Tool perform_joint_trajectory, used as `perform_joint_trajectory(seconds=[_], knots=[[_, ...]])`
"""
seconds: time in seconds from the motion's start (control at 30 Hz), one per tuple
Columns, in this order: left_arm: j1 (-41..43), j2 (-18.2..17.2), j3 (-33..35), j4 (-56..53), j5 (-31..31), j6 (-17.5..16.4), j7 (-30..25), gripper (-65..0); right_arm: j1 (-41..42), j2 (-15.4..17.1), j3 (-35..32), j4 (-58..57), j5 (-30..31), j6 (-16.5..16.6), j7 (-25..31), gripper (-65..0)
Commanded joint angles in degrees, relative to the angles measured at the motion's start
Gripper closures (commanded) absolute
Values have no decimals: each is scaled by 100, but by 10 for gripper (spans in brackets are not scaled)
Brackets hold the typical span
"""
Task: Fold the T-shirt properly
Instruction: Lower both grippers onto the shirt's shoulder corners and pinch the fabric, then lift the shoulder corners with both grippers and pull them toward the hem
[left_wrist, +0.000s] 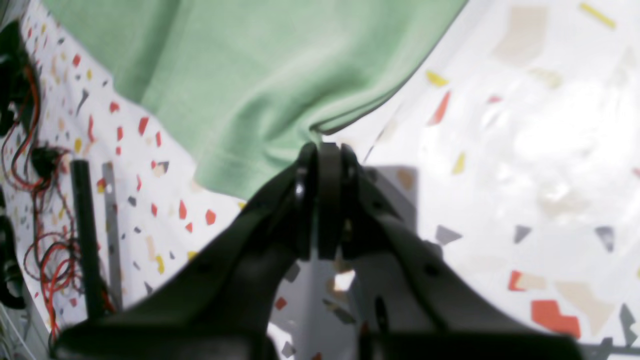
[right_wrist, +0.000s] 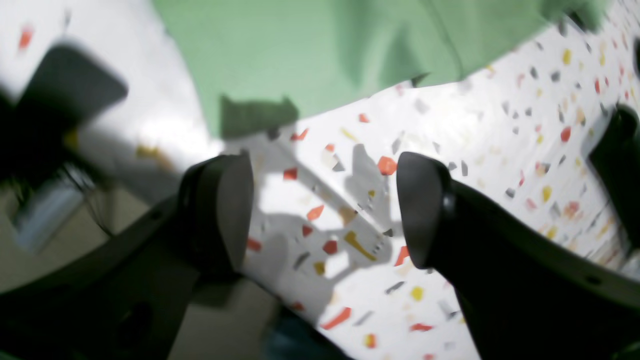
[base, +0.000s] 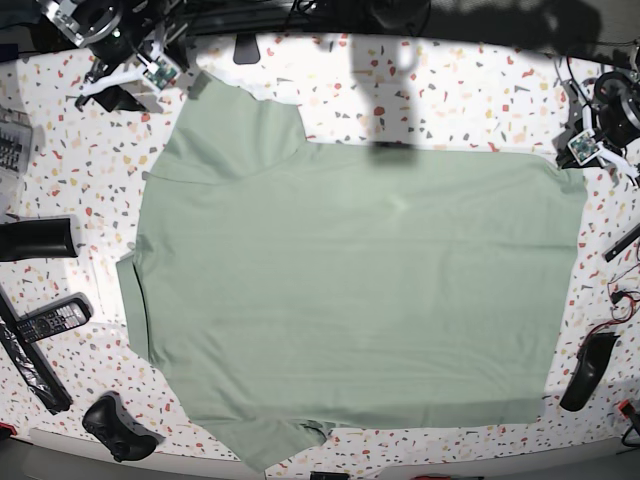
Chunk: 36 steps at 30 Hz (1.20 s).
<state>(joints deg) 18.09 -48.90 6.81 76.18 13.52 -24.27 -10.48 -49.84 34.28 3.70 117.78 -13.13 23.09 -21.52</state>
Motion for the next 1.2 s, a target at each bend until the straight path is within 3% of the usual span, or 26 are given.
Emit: perform_joint_trajectory(seconds=[0.0,0.13,0.23,0.73,0.8,0.9,0.97,1.1,1.17], knots=[[-13,-111,-22,92,-15,-20,-55,0,-31,76,31,98,-192,122,247,-432],[-13,-111,-24,203,-17,-20,-55,0,-31,81,11,98,-892,815,890,-432],[-15,-109,-24,236,-17,-20,-59,0,28,79,-118,61,-1143,839,905,-432],[-13,-109,-22,236,-15,-22,-79,0,1368,79,-1403,-1237,-1097,850,868,-426],[-13,-107,-22,234,-15,-20,-79,0,1381,79,-1552,-1237,-1095,846,817,-364],[-17,-111,-24,234,-17,-20,-118,0,1379,76,-1657,-1233,-1082,839,708,-144],[-15,-111,-24,234,-17,-20,-354,0,1379,63,-1659,-1209,-922,839,323,-10],[-20,-111,-24,234,-17,-20,-737,0,1377,63,-1659,-984,-282,608,-745,0],[-17,-111,-24,234,-15,-20,-758,0,1377,63,-1659,-798,-247,468,-789,0]])
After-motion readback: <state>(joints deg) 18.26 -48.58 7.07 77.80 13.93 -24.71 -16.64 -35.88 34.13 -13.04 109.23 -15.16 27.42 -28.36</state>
